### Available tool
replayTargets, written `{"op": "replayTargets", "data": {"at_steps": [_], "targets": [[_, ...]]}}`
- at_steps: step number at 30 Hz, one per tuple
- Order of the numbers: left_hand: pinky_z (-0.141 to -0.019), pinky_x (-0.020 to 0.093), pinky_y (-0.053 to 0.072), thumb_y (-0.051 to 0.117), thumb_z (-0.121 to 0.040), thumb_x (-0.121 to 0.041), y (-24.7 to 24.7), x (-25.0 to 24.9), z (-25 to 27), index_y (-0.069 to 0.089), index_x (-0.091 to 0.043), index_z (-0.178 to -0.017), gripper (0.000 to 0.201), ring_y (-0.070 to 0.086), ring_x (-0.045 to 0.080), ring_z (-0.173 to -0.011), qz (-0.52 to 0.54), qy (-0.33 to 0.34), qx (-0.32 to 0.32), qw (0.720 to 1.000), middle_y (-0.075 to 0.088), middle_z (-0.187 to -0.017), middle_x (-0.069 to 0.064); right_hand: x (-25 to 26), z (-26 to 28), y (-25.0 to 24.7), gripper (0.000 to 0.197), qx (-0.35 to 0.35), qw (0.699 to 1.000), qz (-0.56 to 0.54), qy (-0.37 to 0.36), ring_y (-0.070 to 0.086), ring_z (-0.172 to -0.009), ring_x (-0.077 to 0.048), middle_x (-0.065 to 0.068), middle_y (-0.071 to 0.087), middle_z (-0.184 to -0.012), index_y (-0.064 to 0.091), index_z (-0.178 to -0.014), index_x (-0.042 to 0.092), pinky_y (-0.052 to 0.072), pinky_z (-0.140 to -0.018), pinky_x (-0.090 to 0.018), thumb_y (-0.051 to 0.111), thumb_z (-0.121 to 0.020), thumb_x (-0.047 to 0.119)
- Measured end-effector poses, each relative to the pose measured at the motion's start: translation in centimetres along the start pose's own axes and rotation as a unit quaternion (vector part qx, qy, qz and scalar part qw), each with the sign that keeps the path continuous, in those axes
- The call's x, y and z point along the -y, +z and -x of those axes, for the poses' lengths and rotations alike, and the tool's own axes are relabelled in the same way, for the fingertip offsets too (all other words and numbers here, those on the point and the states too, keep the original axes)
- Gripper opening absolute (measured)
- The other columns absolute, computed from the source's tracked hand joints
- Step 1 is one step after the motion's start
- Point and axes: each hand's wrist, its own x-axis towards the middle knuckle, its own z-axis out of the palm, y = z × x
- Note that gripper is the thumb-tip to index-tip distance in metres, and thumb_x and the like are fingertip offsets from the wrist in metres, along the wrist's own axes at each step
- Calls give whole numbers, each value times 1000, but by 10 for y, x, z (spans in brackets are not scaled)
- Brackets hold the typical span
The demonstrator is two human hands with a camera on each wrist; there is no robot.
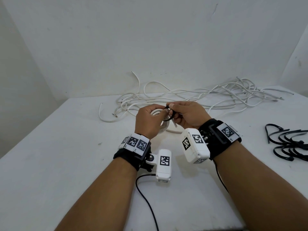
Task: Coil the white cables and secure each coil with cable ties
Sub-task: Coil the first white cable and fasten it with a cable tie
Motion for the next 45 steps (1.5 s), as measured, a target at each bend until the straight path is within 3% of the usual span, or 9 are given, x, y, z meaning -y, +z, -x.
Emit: {"op": "replayTargets", "data": {"at_steps": [7,11,16,22,27,33,35,39,45], "targets": [[-66,25,51,73,-76,-19,-4,3,-3,75,-18,-74,3,65,10,-68,-14,-13,-26,999,72,-72,-2,1,4,-3,15,30,997,76,1,49,-51,-11,-4,63,-64,55,-87,9,39,-45,-20,69,-90,11],[-67,28,52,70,-77,-16,-4,2,-2,75,-15,-77,5,65,11,-67,-8,-7,0,1000,72,-72,1,4,4,-7,26,23,998,59,18,49,-51,-14,-7,58,-64,50,-86,12,40,-44,-20,72,-84,-1],[-70,27,50,72,-83,-14,-7,0,-1,75,-6,-81,9,63,11,-67,12,12,58,998,72,-76,11,7,5,-10,7,12,998,68,3,47,-50,-10,-5,65,-67,64,-90,6,39,-44,-18,70,-88,7],[-66,17,44,73,-81,-15,2,1,2,75,-6,-82,9,59,7,-62,49,-44,75,995,71,-77,12,11,5,-16,17,20,983,184,12,40,-48,-7,3,64,-60,67,-83,10,30,-46,-22,64,-94,23],[-42,16,21,63,-90,-13,7,-3,3,68,-6,-74,18,28,7,-41,127,-74,74,986,52,-53,-4,20,2,-24,18,-77,990,122,2,36,-50,-10,7,43,-50,58,-80,12,27,-47,-23,58,-97,17],[-42,22,14,53,-95,-13,18,-4,6,52,-21,-50,47,19,8,-41,203,-107,92,969,29,-48,-5,13,4,-8,30,-105,988,112,-36,60,-59,-17,-2,60,-68,53,-76,10,47,-54,-28,43,-103,18],[-40,20,16,49,-95,-10,19,-4,7,45,-19,-55,41,19,8,-42,202,-120,111,966,26,-53,-4,9,0,-6,32,-126,972,188,-60,65,-64,-21,-5,67,-73,55,-76,8,49,-53,-29,41,-103,19],[-39,18,20,38,-98,-11,18,-6,11,59,-7,-87,24,28,7,-42,233,-178,192,936,41,-59,0,4,-6,-8,28,-186,933,296,-88,64,-91,-29,-10,69,-94,59,-93,5,47,-79,-34,43,-101,27],[-44,23,28,29,-101,-14,11,-9,9,59,-3,-108,32,44,12,-40,271,-222,273,896,52,-52,4,3,-7,-6,16,-214,924,287,-133,63,-91,-27,-11,68,-93,50,-94,13,50,-88,-45,41,-102,24]]}}
